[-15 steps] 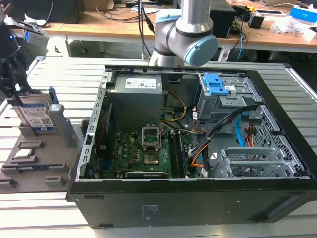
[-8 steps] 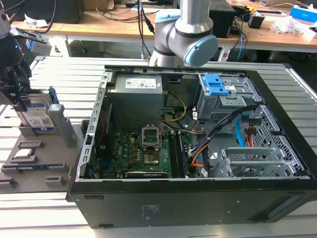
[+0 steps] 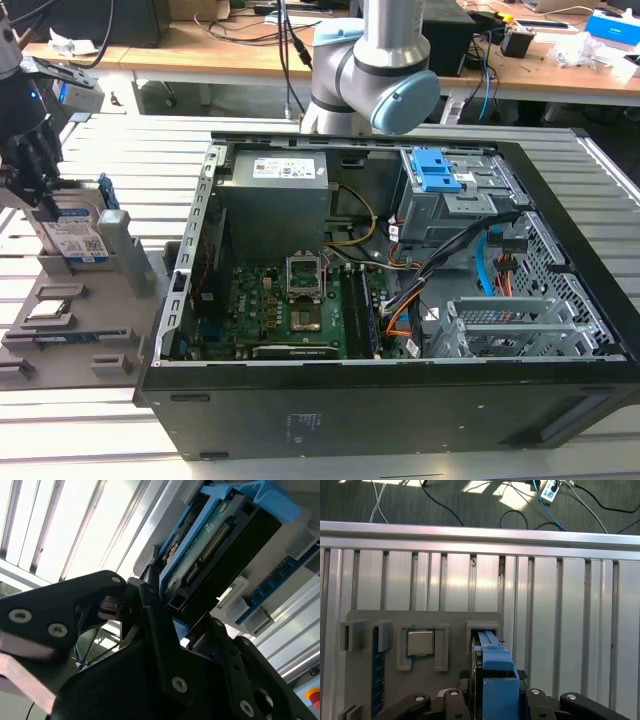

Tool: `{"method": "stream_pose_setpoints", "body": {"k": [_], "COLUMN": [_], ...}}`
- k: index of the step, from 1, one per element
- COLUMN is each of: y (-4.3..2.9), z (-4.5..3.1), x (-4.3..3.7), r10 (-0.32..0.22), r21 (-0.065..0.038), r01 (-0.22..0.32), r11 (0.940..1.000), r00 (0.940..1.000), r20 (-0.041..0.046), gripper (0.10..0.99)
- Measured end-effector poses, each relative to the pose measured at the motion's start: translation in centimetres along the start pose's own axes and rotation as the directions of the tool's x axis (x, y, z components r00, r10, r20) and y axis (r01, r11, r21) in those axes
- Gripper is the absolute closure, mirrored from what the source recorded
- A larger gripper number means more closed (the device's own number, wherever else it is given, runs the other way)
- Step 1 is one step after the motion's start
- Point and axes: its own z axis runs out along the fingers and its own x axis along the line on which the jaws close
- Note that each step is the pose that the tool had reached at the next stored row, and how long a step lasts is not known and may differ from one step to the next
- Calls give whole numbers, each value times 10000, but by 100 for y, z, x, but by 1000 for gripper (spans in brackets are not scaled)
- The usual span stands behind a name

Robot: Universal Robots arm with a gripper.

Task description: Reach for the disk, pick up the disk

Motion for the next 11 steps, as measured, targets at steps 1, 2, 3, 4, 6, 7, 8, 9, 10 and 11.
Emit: {"method": "stream_pose_setpoints", "body": {"k": [1,2,3,4,6,7,8,9,10,11], "y": [0,0,0,0,0,0,0,0,0,0], "z": [0,0,0,0,0,0,0,0,0,0], "x": [0,0,0,0,0,0,0,0,0,0], "r10": [0,0,0,0,0,0,0,0,0,0], "r21": [0,0,0,0,0,0,0,0,0,0], "r01": [0,0,0,0,0,0,0,0,0,0], "r11": [10000,10000,10000,10000,10000,10000,10000,10000,10000,10000], "r00": [10000,10000,10000,10000,10000,10000,10000,10000,10000,10000], "r20": [-3,1,0,0,-1,-2,-2,-3,-3,-3], "gripper": [690,718,718,718,718,718,718,718,718,718]}}
